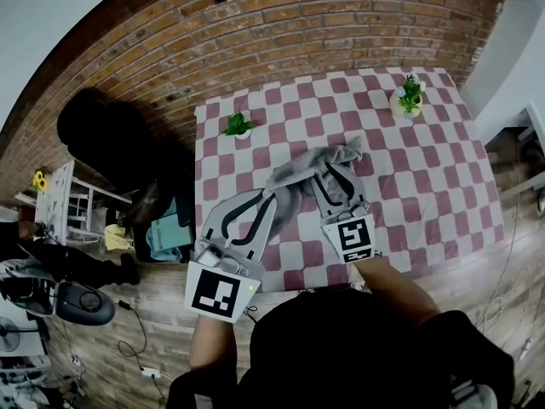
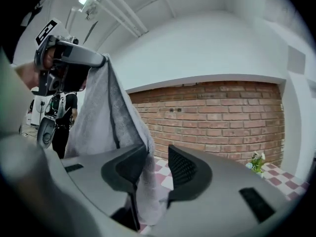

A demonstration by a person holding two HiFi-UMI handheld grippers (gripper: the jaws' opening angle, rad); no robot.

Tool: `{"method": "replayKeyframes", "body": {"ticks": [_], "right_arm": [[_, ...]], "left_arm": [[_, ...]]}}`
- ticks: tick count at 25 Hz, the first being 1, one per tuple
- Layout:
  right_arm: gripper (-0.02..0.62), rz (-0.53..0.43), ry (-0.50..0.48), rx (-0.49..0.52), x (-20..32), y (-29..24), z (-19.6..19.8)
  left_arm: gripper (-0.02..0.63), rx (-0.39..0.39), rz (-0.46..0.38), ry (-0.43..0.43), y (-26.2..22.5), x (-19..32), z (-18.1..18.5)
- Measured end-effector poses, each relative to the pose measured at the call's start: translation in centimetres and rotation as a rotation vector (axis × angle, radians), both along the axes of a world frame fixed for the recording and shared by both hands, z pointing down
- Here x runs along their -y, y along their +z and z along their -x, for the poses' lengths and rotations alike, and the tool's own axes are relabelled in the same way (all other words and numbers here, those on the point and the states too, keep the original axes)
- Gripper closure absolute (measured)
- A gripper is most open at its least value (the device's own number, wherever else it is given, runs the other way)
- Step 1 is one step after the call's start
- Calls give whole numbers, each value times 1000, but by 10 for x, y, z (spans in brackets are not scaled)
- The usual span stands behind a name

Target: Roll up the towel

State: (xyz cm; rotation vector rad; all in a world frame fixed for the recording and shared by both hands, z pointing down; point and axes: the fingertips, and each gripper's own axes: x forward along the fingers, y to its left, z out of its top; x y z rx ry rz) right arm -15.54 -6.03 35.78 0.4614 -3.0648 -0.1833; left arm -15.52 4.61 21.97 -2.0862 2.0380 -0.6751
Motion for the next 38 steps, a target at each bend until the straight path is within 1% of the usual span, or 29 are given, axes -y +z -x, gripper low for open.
{"method": "replayKeyframes", "body": {"ticks": [2,4,6,7,9,12,13,15,17,18,19,20,21,23,26,30,33,35,38], "right_arm": [[464,4,-27,-14,-7,2,3],[493,15,-56,-34,-16,6,6],[551,20,-89,-43,-25,10,8],[570,19,-106,-47,-30,12,9],[577,10,-133,-51,-38,11,9],[575,-33,-142,-56,-44,6,7],[576,-52,-144,-56,-46,4,7],[575,-87,-159,-47,-50,2,9],[575,-97,-180,-36,-56,-2,10],[572,-92,-193,-33,-59,-4,9],[552,-85,-207,-29,-62,-6,8],[490,-81,-222,-24,-64,-5,6],[449,-80,-233,-22,-66,-3,3],[443,-80,-242,-34,-64,9,-7],[438,-69,-234,-97,-58,44,-26],[431,-52,-214,-246,-46,100,-49],[413,-29,-208,-350,-40,135,-59],[405,-24,-226,-398,-42,152,-59],[387,-24,-303,-487,-58,185,-56]], "left_arm": [[577,14,5,10,-3,-2,-3],[577,22,4,20,-7,-4,-7],[577,33,2,16,-12,-9,-8],[577,43,5,9,-14,-12,-6],[577,48,2,-28,-16,-18,2],[578,-61,-46,-133,-19,-32,20],[578,-69,-58,-144,-22,-34,23],[578,-40,-70,-134,-29,-36,24],[578,-8,-70,-128,-34,-35,24],[578,-1,-72,-137,-37,-35,26],[578,1,-78,-150,-41,-35,30],[578,3,-90,-162,-48,-36,35],[578,10,-106,-169,-55,-37,40],[578,41,-134,-168,-72,-37,48],[577,81,-156,-166,-92,-34,59],[577,109,-232,-141,-125,-24,71],[577,133,-248,-151,-144,-22,80],[577,158,-252,-157,-157,-21,84],[577,206,-250,-149,-175,-13,82]]}}
